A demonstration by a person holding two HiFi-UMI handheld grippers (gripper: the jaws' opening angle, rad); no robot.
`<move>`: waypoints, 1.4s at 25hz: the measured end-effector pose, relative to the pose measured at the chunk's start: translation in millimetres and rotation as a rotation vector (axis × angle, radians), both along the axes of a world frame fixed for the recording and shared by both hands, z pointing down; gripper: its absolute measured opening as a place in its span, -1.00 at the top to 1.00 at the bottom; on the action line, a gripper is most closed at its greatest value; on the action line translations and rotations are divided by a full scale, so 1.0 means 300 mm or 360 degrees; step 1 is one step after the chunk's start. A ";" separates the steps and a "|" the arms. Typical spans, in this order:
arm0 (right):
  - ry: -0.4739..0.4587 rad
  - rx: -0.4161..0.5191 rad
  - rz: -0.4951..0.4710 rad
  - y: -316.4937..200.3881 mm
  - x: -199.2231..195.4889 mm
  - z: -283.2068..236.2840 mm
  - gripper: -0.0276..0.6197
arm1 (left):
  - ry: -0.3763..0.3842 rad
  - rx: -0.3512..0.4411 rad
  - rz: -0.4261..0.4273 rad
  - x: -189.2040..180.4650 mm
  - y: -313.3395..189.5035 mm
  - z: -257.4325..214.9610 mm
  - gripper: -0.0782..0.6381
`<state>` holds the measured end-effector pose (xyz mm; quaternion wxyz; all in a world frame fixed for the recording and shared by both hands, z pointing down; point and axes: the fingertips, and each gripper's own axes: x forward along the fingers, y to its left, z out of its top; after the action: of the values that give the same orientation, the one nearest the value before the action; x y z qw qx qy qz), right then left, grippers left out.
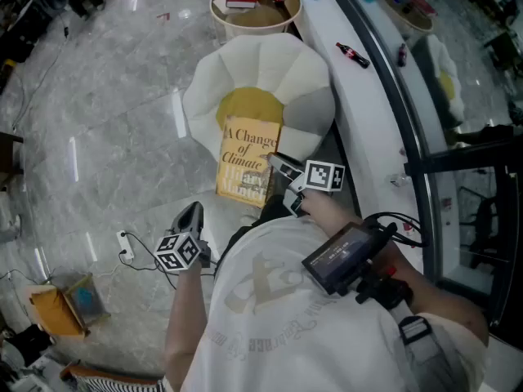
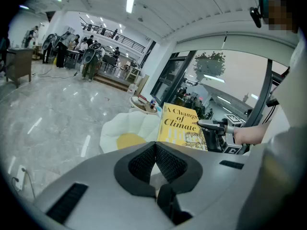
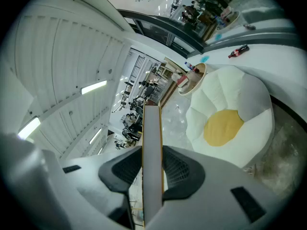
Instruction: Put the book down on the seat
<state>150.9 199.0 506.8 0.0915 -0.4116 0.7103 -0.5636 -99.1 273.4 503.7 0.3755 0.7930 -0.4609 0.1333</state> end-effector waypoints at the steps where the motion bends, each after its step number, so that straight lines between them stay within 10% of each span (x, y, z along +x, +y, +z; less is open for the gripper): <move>1: -0.0020 0.0027 -0.0006 -0.021 -0.022 -0.013 0.47 | -0.0023 0.0011 -0.0006 -0.018 -0.009 0.002 0.76; 35: -0.0230 0.0082 -0.0001 -0.013 -0.054 -0.071 0.49 | -0.0085 0.0072 -0.0008 0.009 0.081 -0.025 0.76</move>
<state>134.6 195.2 485.6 0.1531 -0.3671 0.7162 -0.5734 -96.4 297.6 496.2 0.3455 0.7962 -0.4756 0.1430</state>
